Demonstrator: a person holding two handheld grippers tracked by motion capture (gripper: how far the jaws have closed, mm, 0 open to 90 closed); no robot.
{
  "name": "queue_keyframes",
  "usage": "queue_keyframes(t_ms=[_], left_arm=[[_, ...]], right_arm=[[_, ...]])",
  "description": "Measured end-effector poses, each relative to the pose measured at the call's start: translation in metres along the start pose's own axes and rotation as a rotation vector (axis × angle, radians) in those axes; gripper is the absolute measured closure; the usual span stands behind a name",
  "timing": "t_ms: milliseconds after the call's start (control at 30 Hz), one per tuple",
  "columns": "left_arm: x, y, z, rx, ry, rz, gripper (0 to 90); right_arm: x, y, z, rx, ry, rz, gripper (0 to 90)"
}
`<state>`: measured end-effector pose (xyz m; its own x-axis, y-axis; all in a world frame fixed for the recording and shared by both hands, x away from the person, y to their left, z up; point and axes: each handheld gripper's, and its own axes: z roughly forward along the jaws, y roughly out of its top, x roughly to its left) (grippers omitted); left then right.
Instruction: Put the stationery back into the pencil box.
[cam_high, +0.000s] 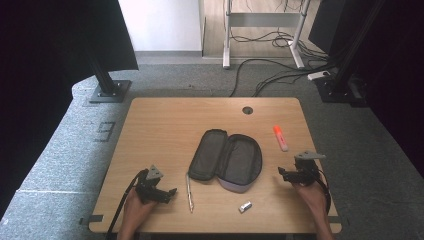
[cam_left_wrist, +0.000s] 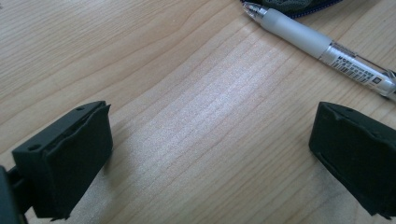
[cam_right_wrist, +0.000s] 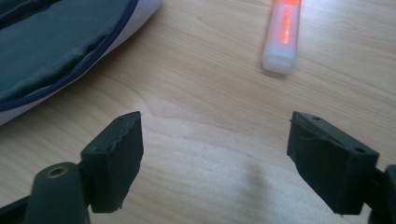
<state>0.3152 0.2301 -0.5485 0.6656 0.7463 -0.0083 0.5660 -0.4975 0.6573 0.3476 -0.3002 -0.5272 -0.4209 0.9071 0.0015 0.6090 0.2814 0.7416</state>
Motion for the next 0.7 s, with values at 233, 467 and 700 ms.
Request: queue_keyframes(t_ms=[233, 467, 700], left_arm=[[0.0, 0.0, 0.0, 0.0, 0.0, 0.0, 0.0], [0.0, 0.0, 0.0, 0.0, 0.0, 0.0, 0.0], [0.0, 0.0, 0.0, 0.0, 0.0, 0.0, 0.0]], right_arm=[[-0.01, 0.008, 0.007, 0.001, -0.006, 0.011, 27.4], [-0.02, 0.019, 0.012, -0.006, -0.008, 0.014, 35.8], [-0.026, 0.03, 0.019, 0.001, -0.005, 0.004, 42.7]])
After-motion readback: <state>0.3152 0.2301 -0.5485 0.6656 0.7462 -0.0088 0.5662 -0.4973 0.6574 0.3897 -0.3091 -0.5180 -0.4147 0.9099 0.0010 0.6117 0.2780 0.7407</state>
